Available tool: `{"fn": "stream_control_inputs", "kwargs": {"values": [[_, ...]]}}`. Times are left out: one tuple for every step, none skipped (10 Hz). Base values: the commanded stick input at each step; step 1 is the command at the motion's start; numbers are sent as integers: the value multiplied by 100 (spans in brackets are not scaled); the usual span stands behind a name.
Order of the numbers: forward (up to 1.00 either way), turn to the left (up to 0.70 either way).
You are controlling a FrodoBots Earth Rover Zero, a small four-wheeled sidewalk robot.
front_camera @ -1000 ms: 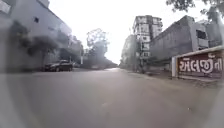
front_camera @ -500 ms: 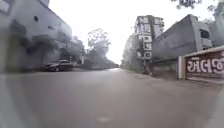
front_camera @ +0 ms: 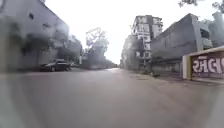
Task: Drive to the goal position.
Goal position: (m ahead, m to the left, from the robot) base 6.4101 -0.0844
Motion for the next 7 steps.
{"fn": "stream_control_inputs", "kwargs": {"values": [[100,-34],[100,-25],[100,6],[100,6],[100,6],[100,6],[100,6]]}}
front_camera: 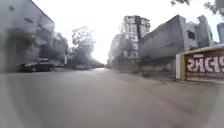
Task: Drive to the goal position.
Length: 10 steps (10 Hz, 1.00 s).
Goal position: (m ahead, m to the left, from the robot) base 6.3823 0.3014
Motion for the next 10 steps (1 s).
{"fn": "stream_control_inputs", "kwargs": {"values": [[100,6],[100,6],[100,6],[100,6],[100,6],[100,6],[100,6],[100,6],[100,6],[100,6]]}}
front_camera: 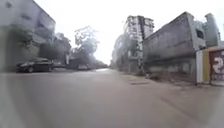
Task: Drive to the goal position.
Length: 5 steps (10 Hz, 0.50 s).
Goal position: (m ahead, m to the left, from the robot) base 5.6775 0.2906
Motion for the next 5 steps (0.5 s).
{"fn": "stream_control_inputs", "kwargs": {"values": [[100,6],[100,6],[100,6],[100,6],[100,6]]}}
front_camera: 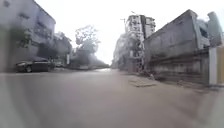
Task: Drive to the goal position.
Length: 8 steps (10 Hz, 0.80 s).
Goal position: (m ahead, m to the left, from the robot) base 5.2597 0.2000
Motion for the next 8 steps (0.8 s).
{"fn": "stream_control_inputs", "kwargs": {"values": [[100,6],[100,6],[100,6],[100,6],[100,6],[100,6],[100,6],[100,6]]}}
